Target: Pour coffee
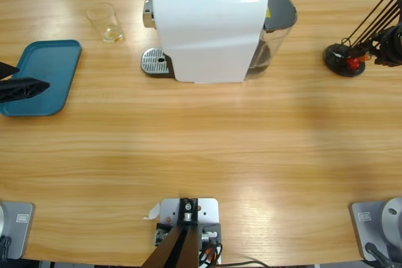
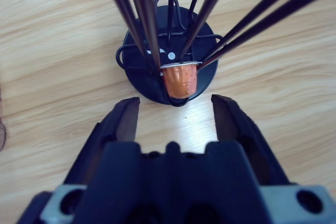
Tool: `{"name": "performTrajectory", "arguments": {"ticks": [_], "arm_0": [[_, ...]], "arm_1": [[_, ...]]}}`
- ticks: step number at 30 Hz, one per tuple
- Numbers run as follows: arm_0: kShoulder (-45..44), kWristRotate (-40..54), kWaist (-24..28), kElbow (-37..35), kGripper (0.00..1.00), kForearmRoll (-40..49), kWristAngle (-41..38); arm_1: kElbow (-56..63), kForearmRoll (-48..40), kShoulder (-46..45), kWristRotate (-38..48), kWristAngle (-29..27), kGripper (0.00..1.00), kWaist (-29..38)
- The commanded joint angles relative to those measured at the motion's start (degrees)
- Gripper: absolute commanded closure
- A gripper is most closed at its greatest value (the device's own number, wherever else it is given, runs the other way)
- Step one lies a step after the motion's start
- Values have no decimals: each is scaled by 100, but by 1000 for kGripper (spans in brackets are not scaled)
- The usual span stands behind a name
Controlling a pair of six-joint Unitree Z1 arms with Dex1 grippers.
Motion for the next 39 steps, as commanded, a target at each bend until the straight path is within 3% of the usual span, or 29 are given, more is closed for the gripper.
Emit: {"name": "performTrajectory", "arguments": {"ticks": [1, 5, 7, 14, 27, 39], "arm_0": [[-43, -37, -49, 203, 161, -80, 95], [-59, -28, -53, 203, 161, -80, 95], [-69, -23, -51, 203, 161, -80, 91], [-83, -10, -53, 206, 161, -89, 75], [-122, -2, -53, 217, 161, -89, 51], [-122, -2, -53, 220, 161, -89, 24]], "arm_1": [[172, -95, -92, 183, -186, 484, -60], [480, -251, -552, 322, -198, 468, 36], [670, -355, -768, 494, -290, 398, 202], [1362, -881, -1211, 1073, -1197, 393, 1219], [1673, -1710, -424, 1180, -1232, 395, 1256], [1688, -1858, -304, 1248, -1366, 395, 1211]]}}
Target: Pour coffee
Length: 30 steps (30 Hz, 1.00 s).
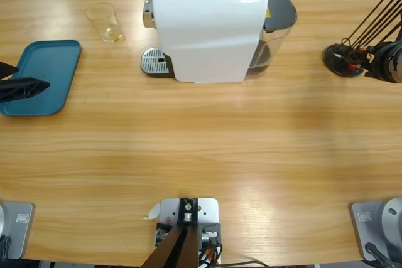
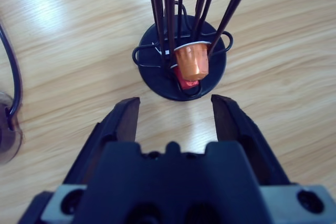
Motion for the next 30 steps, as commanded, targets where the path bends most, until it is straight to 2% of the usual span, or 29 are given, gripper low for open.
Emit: {"name": "performTrajectory", "arguments": {"ticks": [1, 30], "arm_0": [[-110, -2, -53, 211, 161, -65, 21], [-43, -2, -53, 211, 161, -65, 16]], "arm_1": [[145, -139, 239, 120, -204, 395, 2], [-94, -477, 961, 32, -438, 395, -181]]}}
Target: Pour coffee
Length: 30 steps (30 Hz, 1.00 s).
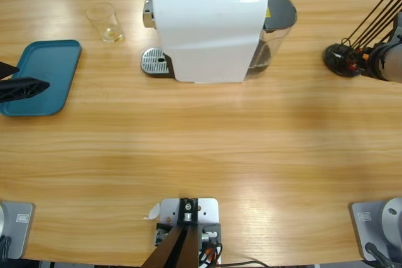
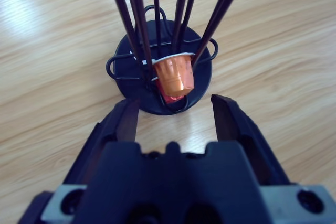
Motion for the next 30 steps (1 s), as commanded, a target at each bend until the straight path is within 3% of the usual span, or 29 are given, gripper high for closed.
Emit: {"name": "performTrajectory", "arguments": {"ticks": [1, 8, 11, 14, 23, 30], "arm_0": [[-43, -2, -53, 209, 161, -65, 16], [-34, -2, -53, 209, 161, -65, 16], [-32, -2, -53, 209, 161, -65, 16], [-27, -2, -53, 211, 161, -65, 16], [-43, -2, -49, 209, 163, -65, -11], [-43, 7, -51, 214, 165, -65, -46]], "arm_1": [[-84, -167, 378, -24, -32, 395, -70], [-105, -202, 422, -38, -70, 415, -79], [-97, -202, 377, -56, -155, 625, -82], [-51, -202, 262, -122, -170, 637, -81], [60, -202, 176, -223, -186, 986, -82], [93, -202, 174, -223, -204, 1000, -81]]}}
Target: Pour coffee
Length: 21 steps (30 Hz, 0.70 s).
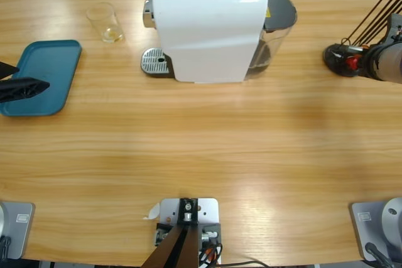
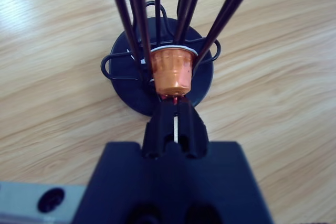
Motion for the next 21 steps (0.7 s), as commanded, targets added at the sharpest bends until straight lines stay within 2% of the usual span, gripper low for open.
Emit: {"name": "performTrajectory", "arguments": {"ticks": [1, 2, 3, 4, 5, 6, 7, 17, 19, 21], "arm_0": [[-43, 7, -53, 216, 165, -65, -45], [-43, 7, -53, 214, 165, -65, -45], [-50, 7, -53, 216, 165, -65, -45], [-52, 7, -53, 217, 165, -65, -45], [-52, 7, -53, 217, 165, -65, -45], [-52, 7, -51, 217, 165, -65, -45], [-55, 7, -53, 217, 165, -65, -45], [-55, 7, -53, 217, 165, -65, -54], [-53, 7, -53, 217, 165, -65, -54], [-52, 7, -53, 217, 165, -65, -54]], "arm_1": [[100, -57, -58, -60, -141, 1000, -67], [103, -57, -83, -46, -139, 1000, -69], [114, -57, -132, -26, -125, 895, -70], [124, -57, -167, 2, -114, 461, -67], [126, -57, -183, 30, -107, 157, -67], [124, -57, -177, 49, -97, 60, -67], [114, -57, -162, 56, -97, 21, -69], [10, -66, -77, 56, -62, 3, -69], [-9, -66, -74, 56, -69, 79, -72], [-39, -71, -60, 49, -70, 226, -77]]}}
